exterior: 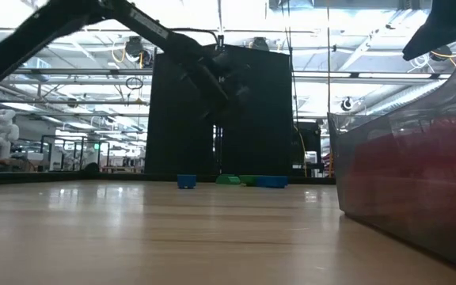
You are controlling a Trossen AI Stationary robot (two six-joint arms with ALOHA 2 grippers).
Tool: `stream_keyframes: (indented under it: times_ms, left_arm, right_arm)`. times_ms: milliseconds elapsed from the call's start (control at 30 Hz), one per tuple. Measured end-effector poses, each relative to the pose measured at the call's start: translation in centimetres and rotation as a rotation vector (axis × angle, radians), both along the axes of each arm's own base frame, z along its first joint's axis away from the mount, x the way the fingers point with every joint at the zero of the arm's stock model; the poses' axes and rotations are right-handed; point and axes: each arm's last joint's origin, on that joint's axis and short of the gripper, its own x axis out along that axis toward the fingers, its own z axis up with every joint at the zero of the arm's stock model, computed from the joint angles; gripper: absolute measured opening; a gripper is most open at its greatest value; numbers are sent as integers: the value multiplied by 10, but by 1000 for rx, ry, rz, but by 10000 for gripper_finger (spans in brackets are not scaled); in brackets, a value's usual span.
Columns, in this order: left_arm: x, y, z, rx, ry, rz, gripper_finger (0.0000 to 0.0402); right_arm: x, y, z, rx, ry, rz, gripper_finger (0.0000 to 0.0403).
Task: Sort blocks
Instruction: Put the green game piece into the left black bin
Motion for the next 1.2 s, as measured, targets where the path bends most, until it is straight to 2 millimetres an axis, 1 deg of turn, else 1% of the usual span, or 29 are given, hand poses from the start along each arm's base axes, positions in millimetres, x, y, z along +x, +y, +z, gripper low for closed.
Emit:
stream_keyframes:
  times_ms: [33,100,200,267,333,467,567,733,800,900,1033,1200]
  left_arm:
    - [2,1,-1,9,39,-33,258]
    - [2,-3,-5,42,169,-160,249]
    - [-1,-18,-11,95,353,-417,236]
    - [-2,-25,-15,145,435,-551,234]
    - [0,-29,-15,237,485,-650,233]
    - [10,-33,-13,454,525,-832,233]
    - [18,-39,-16,561,542,-969,233]
    - [25,-38,-44,557,601,-1066,233]
    - [26,-37,-51,547,614,-1074,233]
    - [27,-36,-55,557,628,-1102,233]
    - [24,-32,-55,579,618,-1140,233]
    - [14,-23,-57,552,631,-1168,233]
  right_arm:
    - [0,0,0,3,0,-4,212]
    - [2,0,0,12,-7,-9,212]
    - [3,1,0,20,-17,-14,212]
    - [4,1,0,16,-19,-14,212]
    - [5,2,-1,11,-14,-13,212]
    - [5,2,0,15,-19,-13,212]
    - [5,2,0,23,-21,-12,212]
    - [7,4,0,37,-36,-11,212]
    - [7,4,0,43,-40,-16,212]
    - [7,4,0,55,-50,-27,212]
    - [7,4,0,56,-51,-28,212]
    - [7,4,0,56,-51,-27,212]
